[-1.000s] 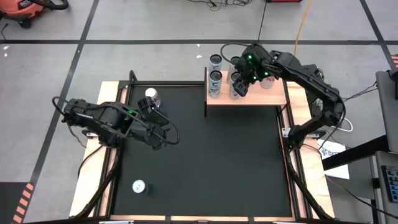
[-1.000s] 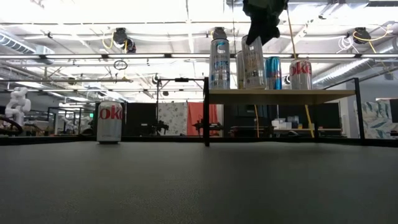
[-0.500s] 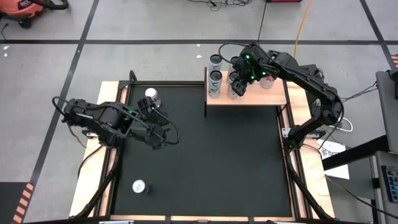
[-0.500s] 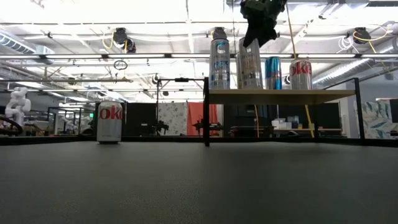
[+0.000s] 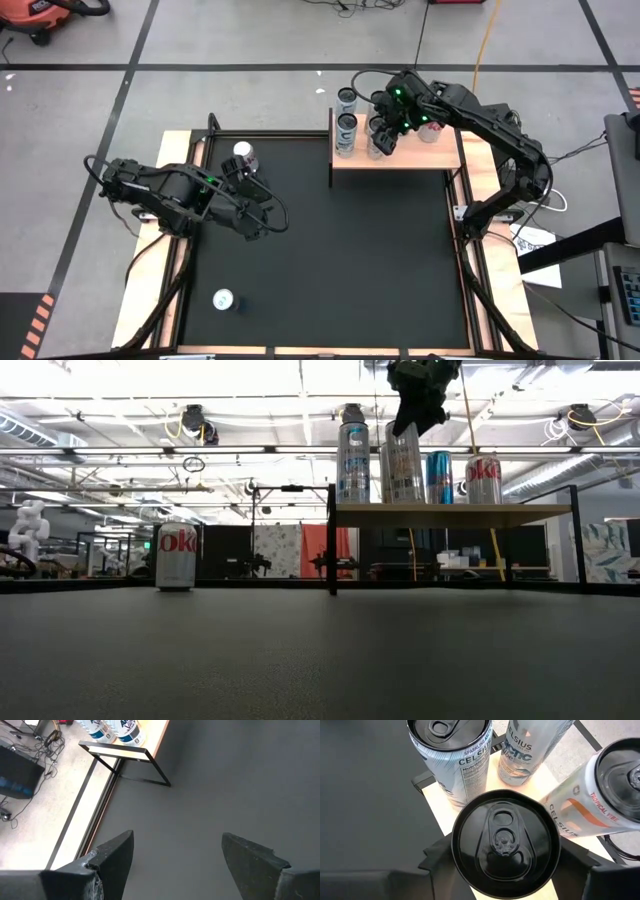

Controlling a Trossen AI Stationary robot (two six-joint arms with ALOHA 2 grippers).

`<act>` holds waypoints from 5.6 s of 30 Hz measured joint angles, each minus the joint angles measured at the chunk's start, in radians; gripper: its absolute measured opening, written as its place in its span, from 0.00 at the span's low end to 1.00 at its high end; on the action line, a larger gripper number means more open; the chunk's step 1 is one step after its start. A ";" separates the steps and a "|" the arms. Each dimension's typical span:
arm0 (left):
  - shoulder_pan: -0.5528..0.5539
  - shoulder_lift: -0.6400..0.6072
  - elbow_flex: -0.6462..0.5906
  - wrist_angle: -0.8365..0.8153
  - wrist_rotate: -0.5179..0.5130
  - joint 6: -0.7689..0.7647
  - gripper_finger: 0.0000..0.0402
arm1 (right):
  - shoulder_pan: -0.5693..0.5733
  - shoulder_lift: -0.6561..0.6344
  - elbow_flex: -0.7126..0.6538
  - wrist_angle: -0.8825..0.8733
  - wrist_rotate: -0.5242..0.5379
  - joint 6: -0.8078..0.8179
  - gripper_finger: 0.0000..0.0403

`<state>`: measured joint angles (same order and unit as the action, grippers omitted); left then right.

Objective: Place canned beverage on shelf
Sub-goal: Put the white-yellow soda can on the shelf aligned with the other white-yellow soda can

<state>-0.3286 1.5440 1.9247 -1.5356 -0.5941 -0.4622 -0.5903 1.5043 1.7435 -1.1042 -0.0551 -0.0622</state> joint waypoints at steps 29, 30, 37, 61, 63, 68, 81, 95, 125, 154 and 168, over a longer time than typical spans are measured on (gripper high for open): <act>0.000 0.000 0.000 0.000 0.000 0.006 0.74 | 0.000 0.000 0.000 0.003 0.009 -0.033 0.68; 0.000 0.000 0.000 0.000 0.000 0.005 0.74 | 0.000 0.000 0.000 0.005 0.009 -0.033 0.68; 0.000 0.000 0.000 0.000 0.025 0.006 0.74 | 0.000 0.000 -0.001 0.016 0.065 -0.037 0.68; 0.000 0.000 0.000 0.000 0.026 0.008 0.74 | 0.000 -0.001 -0.001 0.013 0.031 -0.033 0.68; 0.000 0.000 0.000 0.000 0.026 0.007 0.74 | 0.000 -0.001 -0.001 0.012 0.031 -0.034 0.68; 0.000 0.000 0.000 0.000 0.026 0.007 0.74 | 0.000 -0.001 -0.001 0.012 0.031 -0.033 0.68; 0.000 0.000 0.000 0.000 0.026 0.007 0.74 | 0.000 -0.001 -0.001 0.013 0.028 -0.036 0.68; 0.000 0.000 0.000 -0.001 0.026 0.007 0.74 | 0.001 -0.001 -0.001 0.013 0.027 -0.049 0.68; 0.000 0.000 0.000 -0.031 0.026 0.004 0.74 | 0.010 -0.001 -0.001 0.005 0.026 -0.055 0.82; 0.000 0.000 0.000 -0.019 0.041 -0.002 0.74 | 0.010 -0.026 0.000 0.046 0.066 -0.156 0.83; 0.000 0.000 0.000 -0.019 0.041 -0.002 0.74 | 0.010 -0.104 0.000 0.009 0.054 -0.100 0.83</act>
<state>-0.3286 1.5436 1.9247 -1.5543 -0.5529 -0.4637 -0.5808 1.4003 1.7435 -1.0954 -0.0010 -0.1625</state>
